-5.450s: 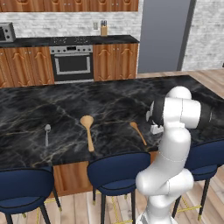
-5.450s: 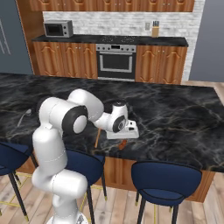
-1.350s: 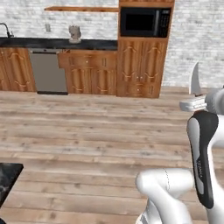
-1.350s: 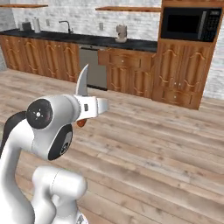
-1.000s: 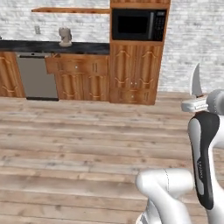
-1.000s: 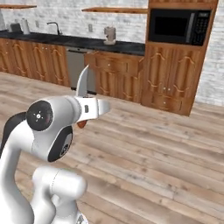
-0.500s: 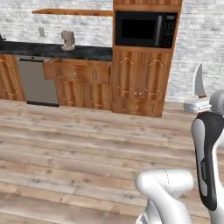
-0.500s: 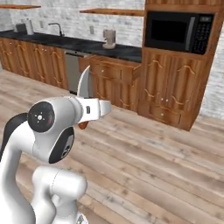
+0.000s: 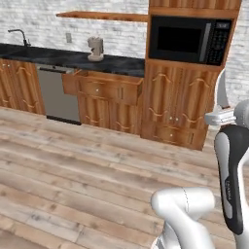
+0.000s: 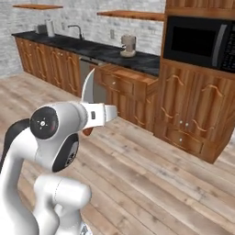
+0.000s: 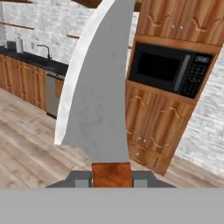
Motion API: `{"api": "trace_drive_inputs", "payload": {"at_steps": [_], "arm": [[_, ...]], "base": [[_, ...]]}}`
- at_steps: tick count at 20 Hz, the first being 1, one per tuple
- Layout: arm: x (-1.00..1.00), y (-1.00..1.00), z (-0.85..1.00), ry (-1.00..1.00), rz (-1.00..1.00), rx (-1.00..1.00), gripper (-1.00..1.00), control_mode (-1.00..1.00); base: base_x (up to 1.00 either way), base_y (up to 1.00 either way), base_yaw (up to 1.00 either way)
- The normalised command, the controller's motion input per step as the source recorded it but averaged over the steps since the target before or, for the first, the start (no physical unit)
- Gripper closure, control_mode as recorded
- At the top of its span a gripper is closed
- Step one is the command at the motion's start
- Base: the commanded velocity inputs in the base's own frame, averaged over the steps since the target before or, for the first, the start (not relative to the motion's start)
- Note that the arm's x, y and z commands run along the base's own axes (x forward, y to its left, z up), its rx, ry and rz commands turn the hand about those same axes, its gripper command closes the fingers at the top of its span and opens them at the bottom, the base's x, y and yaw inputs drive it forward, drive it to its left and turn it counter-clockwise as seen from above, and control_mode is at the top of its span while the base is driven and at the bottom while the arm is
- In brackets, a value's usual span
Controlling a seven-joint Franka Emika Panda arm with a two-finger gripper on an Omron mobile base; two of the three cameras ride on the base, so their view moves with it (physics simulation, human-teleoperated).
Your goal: Pick up the metallic utensils from the counter and place them in the open drawer. Make sure not to pick up any wooden utensils.
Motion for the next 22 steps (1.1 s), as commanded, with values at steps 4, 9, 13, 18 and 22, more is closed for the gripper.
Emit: {"api": "trace_drive_inputs", "payload": {"at_steps": [4, 9, 13, 18, 22], "arm": [[0.00, 0.00, 0.00, 0.00, 0.00, 0.00, 1.00, 1.00], [0.00, 0.00, 0.00, 0.00, 0.00, 0.00, 1.00, 1.00], [0.00, 0.00, 0.00, 0.00, 0.00, 0.00, 1.00, 1.00], [0.00, 0.00, 0.00, 0.00, 0.00, 0.00, 1.00, 1.00], [0.00, 0.00, 0.00, 0.00, 0.00, 0.00, 1.00, 1.00]], "base": [[1.00, -0.04, 0.06], [0.98, -0.09, 0.02], [0.97, -0.59, 0.11], [1.00, -0.43, 0.17], [0.88, 0.00, 0.25]]}}
